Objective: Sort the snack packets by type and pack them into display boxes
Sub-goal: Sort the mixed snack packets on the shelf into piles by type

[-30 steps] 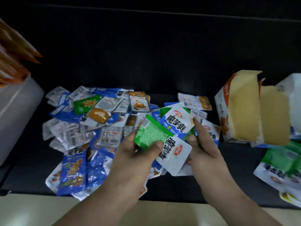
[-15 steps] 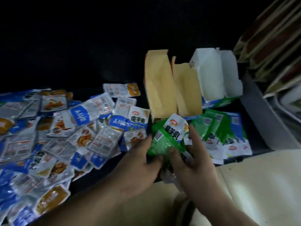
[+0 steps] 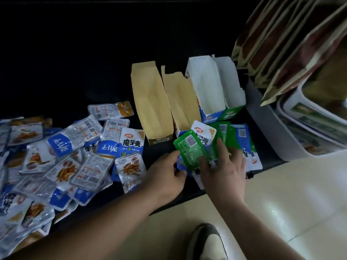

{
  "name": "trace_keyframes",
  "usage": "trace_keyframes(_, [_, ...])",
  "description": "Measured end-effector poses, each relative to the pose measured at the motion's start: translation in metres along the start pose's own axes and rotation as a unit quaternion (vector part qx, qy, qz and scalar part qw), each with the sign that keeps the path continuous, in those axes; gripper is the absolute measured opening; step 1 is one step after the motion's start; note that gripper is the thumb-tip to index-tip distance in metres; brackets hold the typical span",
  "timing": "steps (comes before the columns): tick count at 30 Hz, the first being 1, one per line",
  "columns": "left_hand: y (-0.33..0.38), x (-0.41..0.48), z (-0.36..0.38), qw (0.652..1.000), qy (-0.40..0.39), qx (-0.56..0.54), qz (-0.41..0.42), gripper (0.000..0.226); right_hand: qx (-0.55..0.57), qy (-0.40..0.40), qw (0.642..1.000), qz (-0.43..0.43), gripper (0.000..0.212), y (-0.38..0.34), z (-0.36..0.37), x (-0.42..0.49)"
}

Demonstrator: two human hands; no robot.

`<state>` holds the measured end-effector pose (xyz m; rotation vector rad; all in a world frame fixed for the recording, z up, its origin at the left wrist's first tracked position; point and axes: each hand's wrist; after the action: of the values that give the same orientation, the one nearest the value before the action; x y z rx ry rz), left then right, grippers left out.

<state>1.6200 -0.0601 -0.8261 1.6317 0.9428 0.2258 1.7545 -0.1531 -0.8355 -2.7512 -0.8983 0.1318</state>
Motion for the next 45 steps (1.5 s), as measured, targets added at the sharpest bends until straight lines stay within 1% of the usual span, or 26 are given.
trace_keyframes(1, [-0.003,0.001,0.000,1.000,0.005,0.010,0.002,0.047,-0.044,0.002,0.999,-0.004,0.080,0.004,0.000,0.001])
trace_keyframes(3, [-0.010,0.001,-0.002,0.999,0.019,0.038,0.011,0.042,-0.068,0.025,0.997,-0.028,0.078,0.011,-0.005,0.003])
trace_keyframes(5, [-0.015,0.002,-0.004,0.997,0.027,0.071,0.015,0.039,-0.069,0.064,0.991,-0.096,0.065,0.017,-0.002,0.003])
trace_keyframes(7, [-0.019,0.002,-0.004,0.995,0.036,0.093,0.029,0.047,-0.095,0.073,0.977,-0.176,0.053,0.022,0.007,0.000])
trace_keyframes(8, [-0.019,0.002,-0.004,0.993,0.037,0.105,0.045,0.052,-0.105,0.074,0.971,-0.202,0.048,0.024,0.011,-0.002])
trace_keyframes(10, [-0.017,0.001,-0.001,0.989,0.020,0.125,0.080,0.057,-0.102,0.082,0.970,-0.206,0.039,0.029,0.016,-0.005])
trace_keyframes(12, [-0.014,0.000,0.002,0.986,-0.012,0.138,0.093,0.059,-0.091,0.090,0.976,-0.173,0.034,0.032,0.015,-0.004])
trace_keyframes(14, [-0.014,0.000,0.005,0.984,-0.037,0.147,0.098,0.059,-0.094,0.100,0.980,-0.145,0.034,0.030,0.011,0.003])
trace_keyframes(15, [-0.012,0.000,0.006,0.981,-0.046,0.156,0.103,0.060,-0.094,0.107,0.979,-0.145,0.036,0.028,0.009,0.009])
trace_keyframes(17, [-0.012,0.004,0.008,0.977,-0.062,0.172,0.110,0.063,-0.085,0.104,0.974,-0.181,0.042,0.022,0.006,0.019])
trace_keyframes(19, [-0.009,0.010,0.009,0.973,-0.082,0.185,0.115,0.065,-0.092,0.056,0.968,-0.225,0.059,0.021,0.006,0.022])
trace_keyframes(20, [-0.007,0.013,0.009,0.971,-0.087,0.189,0.118,0.065,-0.100,0.038,0.967,-0.233,0.064,0.022,0.007,0.019])
trace_keyframes(21, [-0.008,0.015,0.009,0.971,-0.090,0.188,0.118,0.064,-0.103,0.034,0.968,-0.228,0.064,0.025,0.009,0.016])
trace_keyframes(25, [-0.017,0.014,0.005,0.979,-0.075,0.150,0.114,0.060,-0.138,0.043,0.976,-0.163,0.063,0.029,0.016,0.008])
trace_keyframes(28, [-0.024,0.008,0.001,0.993,-0.003,0.056,0.101,0.047,-0.184,0.028,0.973,-0.139,0.066,0.020,0.016,0.021])
trace_keyframes(30, [-0.027,0.003,-0.003,0.994,0.043,0.012,0.102,0.041,-0.198,0.002,0.973,-0.121,0.066,0.013,0.013,0.032])
trace_keyframes(32, [-0.029,-0.005,-0.009,0.991,0.068,-0.016,0.112,0.038,-0.199,-0.006,0.972,-0.122,0.068,0.009,0.009,0.033])
trace_keyframes(36, [-0.035,-0.019,-0.015,0.987,0.100,-0.064,0.110,0.036,-0.119,0.066,0.981,-0.141,0.064,0.013,0.006,0.012])
trace_keyframes(38, [-0.036,-0.023,-0.013,0.986,0.101,-0.077,0.104,0.036,-0.120,0.073,0.977,-0.161,0.058,0.020,0.009,0.002])
trace_keyframes(41, [-0.037,-0.027,-0.010,0.986,0.096,-0.083,0.108,0.038,-0.155,0.025,0.969,-0.191,0.056,0.029,0.011,0.003])
trace_keyframes(43, [-0.040,-0.031,-0.011,0.986,0.097,-0.088,0.107,0.040,-0.171,-0.014,0.967,-0.187,0.058,0.031,0.010,0.007])
trace_keyframes(45, [-0.041,-0.036,-0.013,0.986,0.097,-0.088,0.101,0.040,-0.183,-0.030,0.967,-0.177,0.059,0.030,0.008,0.009])
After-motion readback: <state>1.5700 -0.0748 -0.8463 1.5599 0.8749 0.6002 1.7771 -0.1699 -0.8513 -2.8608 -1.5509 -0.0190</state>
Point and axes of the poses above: each hand's wrist, its own x-axis towards the middle knuckle, its own z-axis out of the palm, y = z × x, and after that the axes turned 12 degrees about -x, right-handed
